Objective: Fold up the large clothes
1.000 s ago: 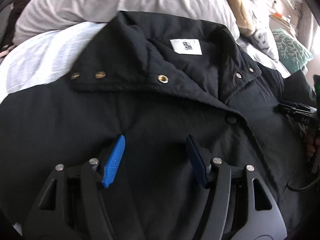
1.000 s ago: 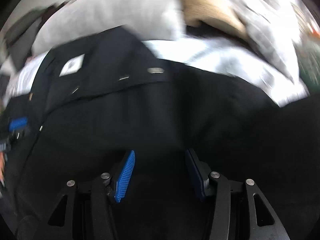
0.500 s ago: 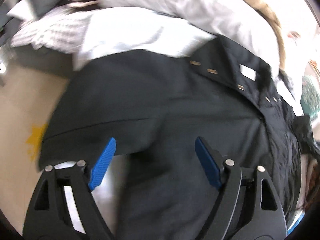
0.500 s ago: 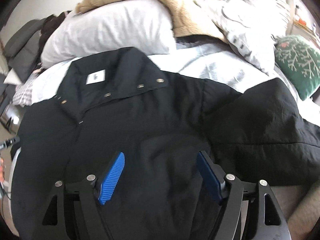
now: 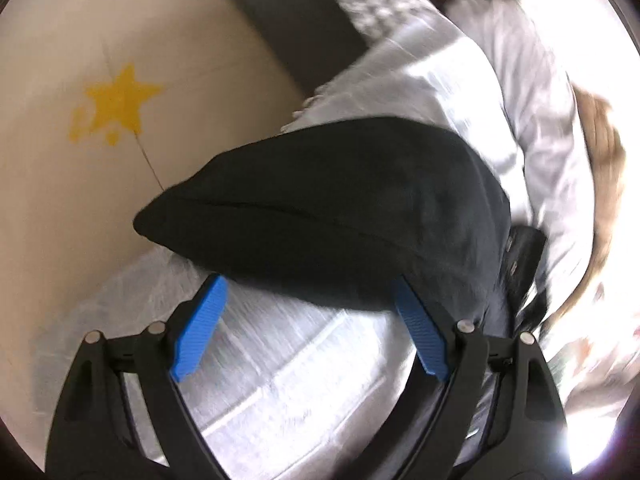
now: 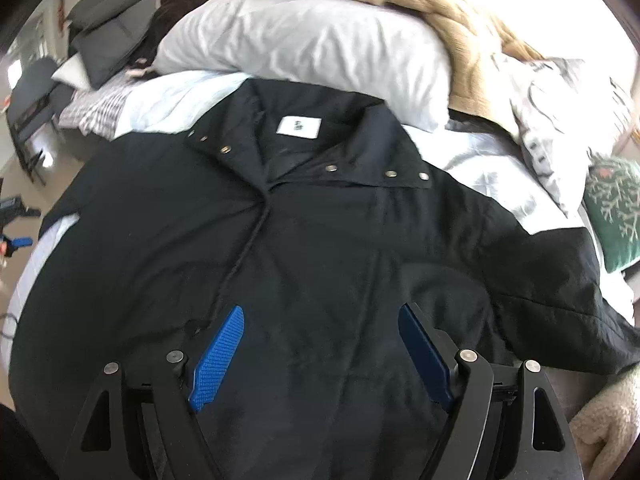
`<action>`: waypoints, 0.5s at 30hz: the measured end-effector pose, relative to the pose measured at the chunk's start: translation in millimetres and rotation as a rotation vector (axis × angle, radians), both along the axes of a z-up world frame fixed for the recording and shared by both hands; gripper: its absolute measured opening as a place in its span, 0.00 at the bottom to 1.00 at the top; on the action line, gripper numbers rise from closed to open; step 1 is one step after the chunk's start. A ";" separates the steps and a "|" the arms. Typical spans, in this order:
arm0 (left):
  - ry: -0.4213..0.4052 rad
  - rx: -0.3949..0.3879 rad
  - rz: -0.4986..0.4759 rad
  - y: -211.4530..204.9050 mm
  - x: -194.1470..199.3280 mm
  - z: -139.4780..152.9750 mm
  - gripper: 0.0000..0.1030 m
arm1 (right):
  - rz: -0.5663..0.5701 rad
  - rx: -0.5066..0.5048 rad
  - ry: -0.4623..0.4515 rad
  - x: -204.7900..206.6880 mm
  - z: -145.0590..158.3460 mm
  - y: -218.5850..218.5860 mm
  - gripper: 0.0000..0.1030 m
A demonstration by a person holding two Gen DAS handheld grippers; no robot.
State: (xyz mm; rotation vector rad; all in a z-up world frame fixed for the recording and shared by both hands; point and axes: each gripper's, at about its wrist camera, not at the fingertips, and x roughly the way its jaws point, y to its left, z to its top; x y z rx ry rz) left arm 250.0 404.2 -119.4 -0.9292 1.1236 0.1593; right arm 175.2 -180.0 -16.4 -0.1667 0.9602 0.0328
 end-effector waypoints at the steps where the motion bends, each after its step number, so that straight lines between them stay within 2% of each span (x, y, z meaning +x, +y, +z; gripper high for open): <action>1: -0.004 -0.048 0.034 5.9 1.8 -7.7 0.83 | 0.011 -0.009 0.004 0.7 -3.5 6.4 0.79; 3: -0.004 -0.127 0.104 17.6 5.6 -22.1 0.83 | 0.024 -0.022 0.012 1.3 -8.5 15.9 0.79; 9: 0.009 -0.300 0.304 37.6 11.8 -56.9 0.81 | 0.048 -0.047 0.041 3.0 -25.2 31.4 0.79; 11: 0.012 -0.328 0.358 47.4 11.5 -66.7 0.75 | 0.051 -0.054 0.048 3.4 -29.1 32.5 0.79; 13: 0.026 -0.347 0.408 52.7 13.1 -77.0 0.58 | 0.052 -0.058 0.054 3.7 -33.0 33.9 0.79; 14: 0.034 -0.359 0.426 54.5 13.5 -81.8 0.53 | 0.052 -0.056 0.057 3.5 -34.3 34.2 0.79; 15: 0.040 -0.374 0.444 56.7 12.8 -87.2 0.42 | 0.051 -0.053 0.059 3.6 -35.4 33.5 0.79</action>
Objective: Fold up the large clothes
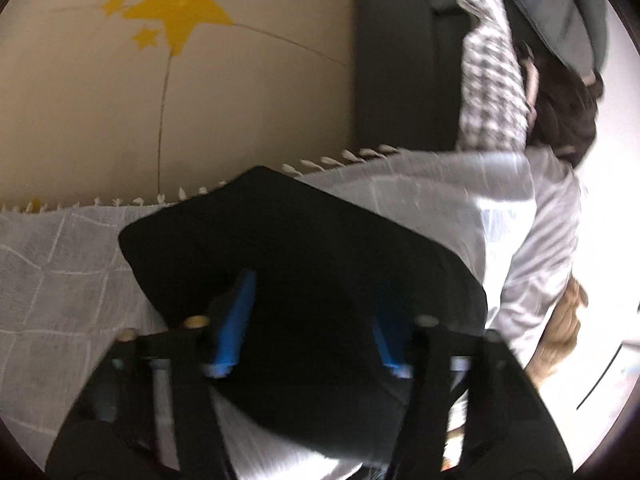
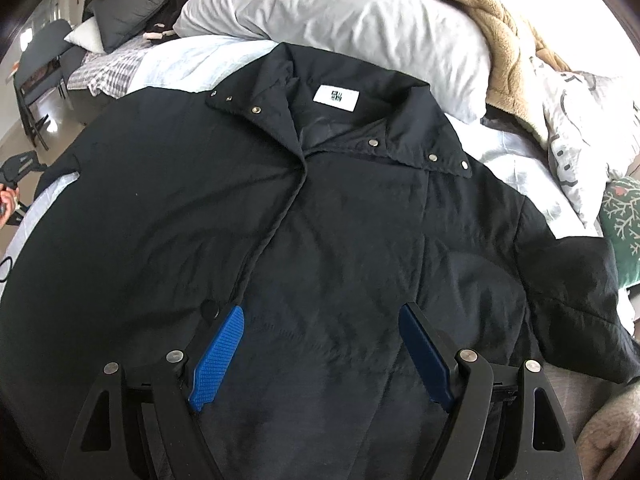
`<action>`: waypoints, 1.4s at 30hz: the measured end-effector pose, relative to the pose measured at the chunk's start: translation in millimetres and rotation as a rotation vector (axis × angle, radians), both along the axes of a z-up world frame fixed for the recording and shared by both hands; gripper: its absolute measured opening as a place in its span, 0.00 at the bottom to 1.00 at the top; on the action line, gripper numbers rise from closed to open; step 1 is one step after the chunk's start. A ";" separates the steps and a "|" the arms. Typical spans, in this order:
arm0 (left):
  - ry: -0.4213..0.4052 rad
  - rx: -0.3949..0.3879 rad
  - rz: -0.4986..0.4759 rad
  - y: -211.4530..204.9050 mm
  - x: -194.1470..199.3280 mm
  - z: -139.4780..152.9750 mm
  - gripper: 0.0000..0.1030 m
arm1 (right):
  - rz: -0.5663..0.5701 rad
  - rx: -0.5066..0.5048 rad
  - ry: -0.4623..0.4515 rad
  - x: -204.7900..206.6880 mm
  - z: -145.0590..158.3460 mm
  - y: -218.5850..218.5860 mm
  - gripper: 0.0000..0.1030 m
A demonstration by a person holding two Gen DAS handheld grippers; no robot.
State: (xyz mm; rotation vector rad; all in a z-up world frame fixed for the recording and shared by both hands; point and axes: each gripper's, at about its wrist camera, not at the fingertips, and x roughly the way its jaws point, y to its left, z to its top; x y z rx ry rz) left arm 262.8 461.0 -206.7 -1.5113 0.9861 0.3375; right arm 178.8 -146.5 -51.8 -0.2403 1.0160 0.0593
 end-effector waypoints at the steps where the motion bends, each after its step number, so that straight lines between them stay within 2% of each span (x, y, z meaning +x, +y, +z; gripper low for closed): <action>1: 0.002 -0.016 0.015 1.2 -0.1 -5.2 0.30 | -0.002 0.004 0.002 0.0 -1.1 -0.5 0.79; 2: -0.001 -0.030 0.021 1.4 0.8 -9.3 0.25 | -0.003 0.007 0.004 0.0 -1.5 -0.7 0.79; 4: -0.009 -0.029 0.013 -0.1 3.0 -11.1 0.01 | -0.007 0.010 0.004 -0.3 -2.1 -1.4 0.79; 7: -0.036 0.067 -0.025 -2.6 6.2 3.4 0.00 | -0.009 0.011 0.000 -0.7 -1.4 -2.2 0.79; 11: -0.118 0.214 -0.075 -7.6 12.6 41.1 0.00 | -0.015 0.016 -0.010 -1.6 0.8 -3.9 0.79; 15: -0.294 0.396 -0.173 -25.9 20.2 109.1 0.00 | -0.015 0.021 -0.018 -2.7 3.1 -4.0 0.79; 18: -0.385 0.436 -0.225 -41.8 24.5 150.6 0.00 | -0.014 0.024 -0.021 -3.0 4.2 -3.2 0.79; 20: -0.371 0.444 -0.247 -47.1 26.5 167.2 0.02 | -0.012 0.030 -0.020 -3.9 4.3 -2.1 0.79; 21: -0.334 0.428 -0.257 -46.2 27.3 166.8 0.19 | -0.010 0.030 -0.020 -4.2 4.5 -1.5 0.79; 22: -0.296 0.405 -0.265 -43.7 27.6 162.7 0.55 | -0.006 0.029 -0.019 -5.3 4.6 -0.3 0.79; 24: -0.175 0.376 -0.254 -35.5 24.7 148.8 0.88 | 0.006 0.027 -0.020 -7.8 5.0 1.9 0.79; 28: 0.002 0.297 -0.215 -9.4 10.2 103.7 0.88 | 0.015 0.022 -0.023 -9.9 4.9 3.0 0.79; 31: 0.118 0.164 -0.169 7.8 -5.4 57.9 0.88 | 0.008 0.027 -0.015 -9.1 2.8 3.7 0.79; 34: 0.181 0.051 -0.142 15.0 -16.0 20.2 0.88 | 0.005 0.025 -0.002 -7.2 -1.3 6.3 0.79; 36: 0.202 -0.004 -0.116 16.0 -18.6 5.0 0.88 | 0.006 0.021 0.007 -5.8 -4.5 8.3 0.79; 40: 0.159 -0.114 -0.036 16.6 -19.3 -22.4 0.88 | 0.015 0.010 0.025 -3.4 -11.2 13.9 0.79; 41: 0.153 -0.129 -0.017 16.5 -17.5 -25.5 0.86 | 0.016 0.008 0.029 -2.9 -12.5 14.7 0.79; 42: 0.140 -0.145 0.005 16.5 -16.3 -30.8 0.75 | 0.018 0.005 0.033 -2.5 -13.8 15.9 0.79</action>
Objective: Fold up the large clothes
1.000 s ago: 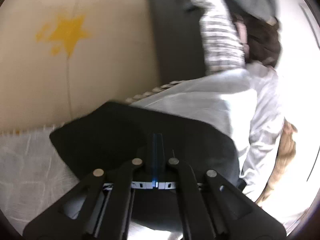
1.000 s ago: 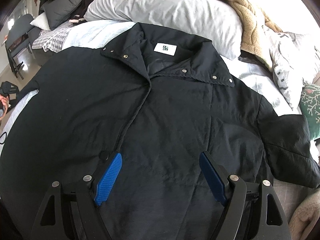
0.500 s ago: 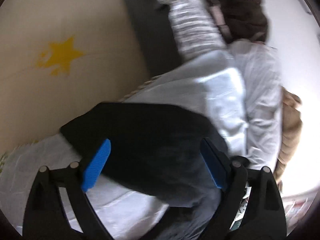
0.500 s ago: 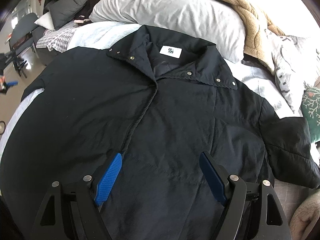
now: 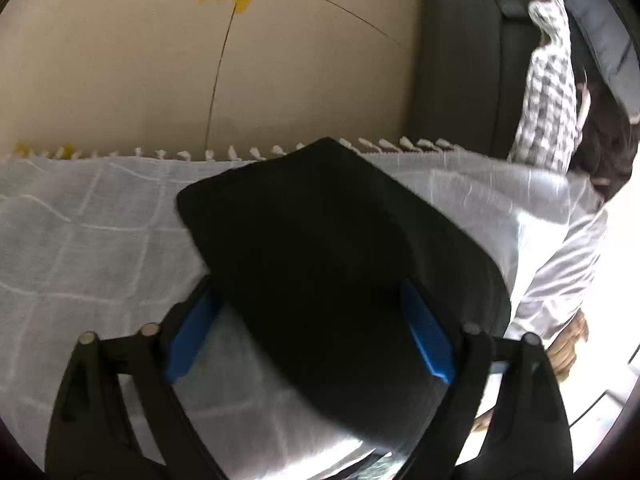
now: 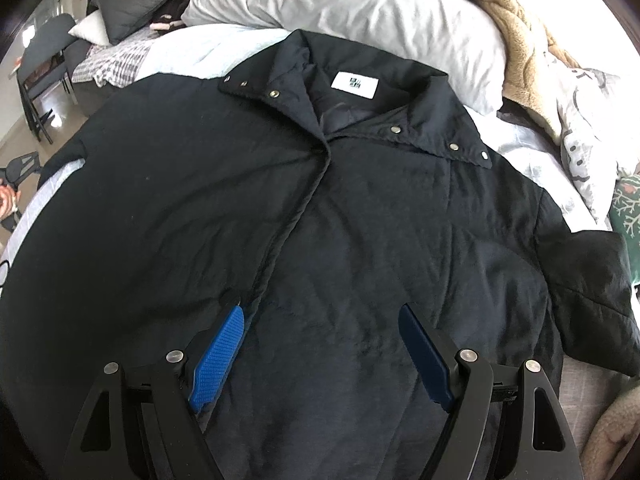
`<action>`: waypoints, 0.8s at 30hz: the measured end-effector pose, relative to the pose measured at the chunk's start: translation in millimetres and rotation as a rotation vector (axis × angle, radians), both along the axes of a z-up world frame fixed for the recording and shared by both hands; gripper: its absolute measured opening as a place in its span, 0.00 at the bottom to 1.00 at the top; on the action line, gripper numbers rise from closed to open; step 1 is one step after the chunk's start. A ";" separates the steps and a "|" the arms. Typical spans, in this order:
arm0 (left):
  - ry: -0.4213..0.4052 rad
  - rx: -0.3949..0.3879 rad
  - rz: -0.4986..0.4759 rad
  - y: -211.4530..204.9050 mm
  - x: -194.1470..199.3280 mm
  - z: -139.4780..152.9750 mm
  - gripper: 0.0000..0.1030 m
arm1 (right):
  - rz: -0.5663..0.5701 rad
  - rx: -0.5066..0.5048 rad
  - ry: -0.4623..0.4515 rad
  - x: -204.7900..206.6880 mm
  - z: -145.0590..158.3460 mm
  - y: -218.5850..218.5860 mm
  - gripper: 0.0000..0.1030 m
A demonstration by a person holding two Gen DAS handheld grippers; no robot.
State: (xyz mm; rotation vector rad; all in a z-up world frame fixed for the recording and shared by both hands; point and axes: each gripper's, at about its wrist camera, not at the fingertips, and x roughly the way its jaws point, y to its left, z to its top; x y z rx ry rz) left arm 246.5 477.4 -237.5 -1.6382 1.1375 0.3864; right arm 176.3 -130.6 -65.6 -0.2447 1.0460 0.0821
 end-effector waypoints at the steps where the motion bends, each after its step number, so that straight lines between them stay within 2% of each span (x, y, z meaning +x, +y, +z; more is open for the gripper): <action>1: -0.009 -0.010 0.017 -0.3 1.7 -3.0 0.62 | 0.003 -0.004 0.003 0.3 -1.3 1.9 0.79; 2: -0.013 -0.021 0.036 -0.5 2.5 -6.9 0.56 | 0.005 -0.005 0.005 0.5 -2.1 2.7 0.79; 4: -0.014 -0.015 0.074 0.4 3.1 -8.9 0.18 | 0.007 -0.007 0.005 1.7 -2.8 4.8 0.79; 5: -0.030 -0.006 0.092 2.0 2.4 -8.0 0.14 | 0.006 -0.007 0.004 2.2 -3.3 4.8 0.79; 6: -0.041 0.014 0.110 4.8 1.3 -4.1 0.12 | 0.005 -0.005 0.001 3.0 -3.3 5.1 0.79; 8: -0.094 0.159 0.112 9.7 1.3 20.8 0.10 | 0.003 -0.005 -0.002 3.5 -3.7 5.6 0.79; 10: -0.190 0.365 0.074 9.8 6.0 63.3 0.09 | 0.003 -0.003 -0.005 3.5 -2.6 5.5 0.79; 12: -0.323 0.517 0.030 4.1 9.8 112.8 0.09 | 0.005 -0.001 -0.013 3.1 -0.8 5.4 0.79; 13: -0.377 0.558 0.006 0.6 11.4 131.5 0.09 | 0.007 0.000 -0.017 3.2 0.3 5.7 0.79; 16: -0.553 0.679 -0.067 -19.3 13.1 195.8 0.09 | 0.010 0.007 -0.029 4.3 4.3 6.5 0.79; 18: -0.657 0.725 -0.121 -40.7 13.1 232.4 0.09 | 0.007 0.020 -0.039 7.4 8.8 7.0 0.79; 20: -0.753 0.757 -0.196 -72.1 14.9 266.2 0.09 | 0.007 0.036 -0.047 9.3 13.0 7.3 0.79; 24: -0.911 0.774 -0.387 -152.6 23.2 312.3 0.09 | -0.002 0.086 -0.067 14.7 25.9 6.3 0.79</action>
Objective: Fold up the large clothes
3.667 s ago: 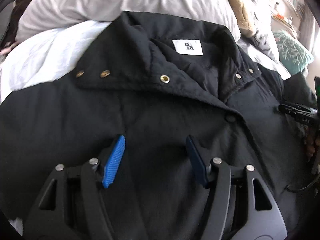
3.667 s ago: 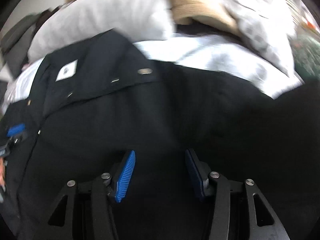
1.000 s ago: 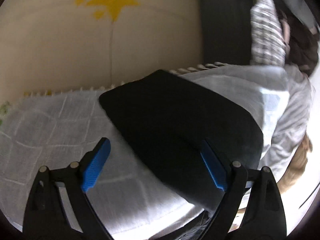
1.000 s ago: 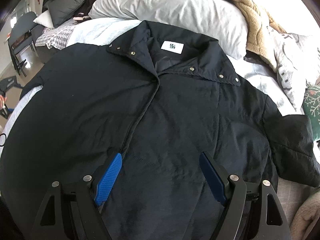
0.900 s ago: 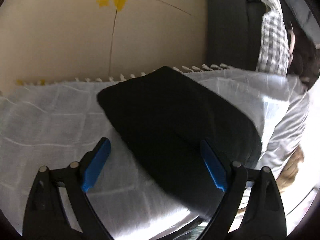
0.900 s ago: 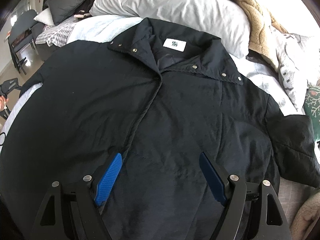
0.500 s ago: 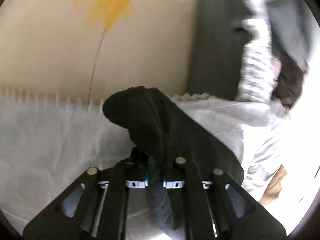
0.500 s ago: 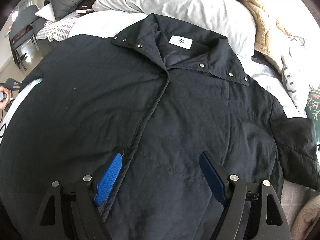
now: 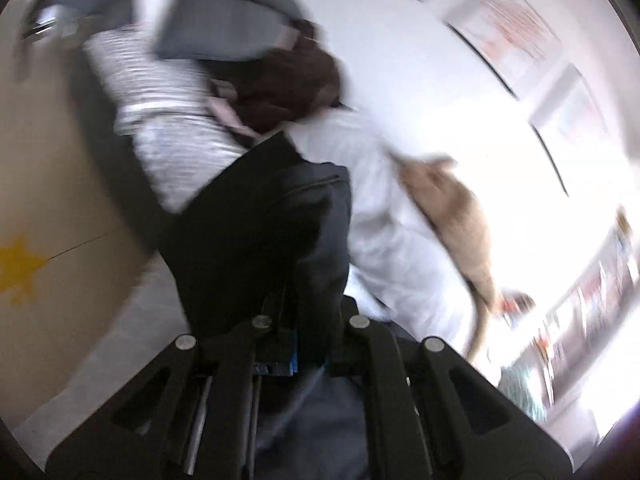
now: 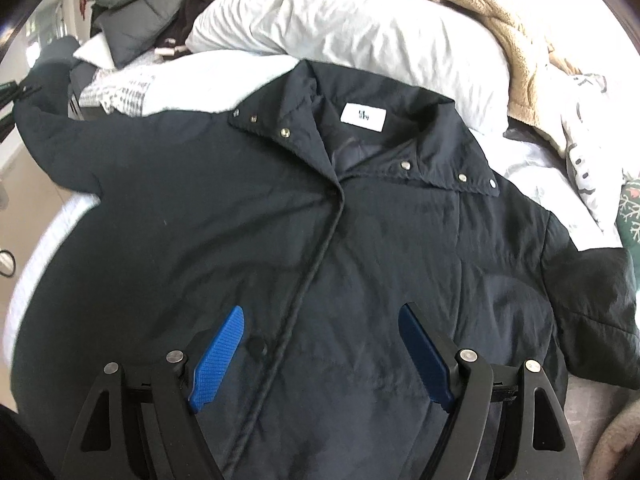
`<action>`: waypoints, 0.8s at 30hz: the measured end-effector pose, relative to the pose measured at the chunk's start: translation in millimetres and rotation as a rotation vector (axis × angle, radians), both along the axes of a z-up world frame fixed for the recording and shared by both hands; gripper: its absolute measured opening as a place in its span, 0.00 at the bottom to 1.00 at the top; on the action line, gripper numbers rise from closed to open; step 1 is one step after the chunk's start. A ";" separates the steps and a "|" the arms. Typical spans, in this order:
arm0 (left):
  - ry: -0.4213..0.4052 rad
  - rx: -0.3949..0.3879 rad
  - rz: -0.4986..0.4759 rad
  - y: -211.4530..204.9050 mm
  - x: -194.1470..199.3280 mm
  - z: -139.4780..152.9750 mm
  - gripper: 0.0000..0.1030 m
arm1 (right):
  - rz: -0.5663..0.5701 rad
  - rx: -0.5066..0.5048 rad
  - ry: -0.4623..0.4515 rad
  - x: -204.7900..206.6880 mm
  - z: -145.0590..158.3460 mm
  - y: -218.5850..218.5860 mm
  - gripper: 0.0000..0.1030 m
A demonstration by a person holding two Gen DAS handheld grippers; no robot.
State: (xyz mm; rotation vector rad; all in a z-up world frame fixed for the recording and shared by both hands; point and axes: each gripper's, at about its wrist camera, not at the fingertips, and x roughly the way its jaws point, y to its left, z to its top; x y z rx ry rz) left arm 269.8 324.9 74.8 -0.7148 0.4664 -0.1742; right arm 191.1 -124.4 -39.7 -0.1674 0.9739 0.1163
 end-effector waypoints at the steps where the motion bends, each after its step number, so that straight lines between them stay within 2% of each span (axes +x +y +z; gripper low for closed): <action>1: -0.009 0.017 -0.036 -20.5 5.8 5.0 0.09 | -0.003 0.008 -0.005 1.3 2.8 -0.8 0.79; 4: -0.024 0.047 -0.177 -85.2 10.0 15.8 0.09 | -0.015 0.033 -0.024 5.5 12.1 -5.0 0.79; 8: -0.001 0.094 -0.324 -170.9 11.3 6.4 0.09 | -0.038 0.085 -0.040 12.3 20.8 -14.7 0.79; 13: 0.110 0.139 -0.481 -259.7 13.0 -37.0 0.09 | -0.079 0.186 -0.034 17.0 22.0 -38.9 0.79; 18: 0.246 0.252 -0.592 -319.7 1.4 -93.9 0.10 | -0.149 0.297 -0.006 21.9 12.1 -70.5 0.79; 20: 0.317 0.294 -0.625 -332.2 2.4 -117.1 0.12 | -0.187 0.381 0.014 25.7 5.7 -87.2 0.79; 22: 0.412 0.375 -0.669 -343.1 -0.4 -138.0 0.26 | -0.216 0.507 0.043 29.1 -3.4 -103.7 0.79; 23: 0.443 0.405 -0.696 -346.4 -5.1 -142.0 0.30 | -0.219 0.549 0.054 29.8 -5.8 -107.7 0.79; 24: 0.444 0.422 -0.720 -347.9 -11.9 -139.2 0.38 | -0.222 0.591 0.065 30.7 -8.8 -111.5 0.79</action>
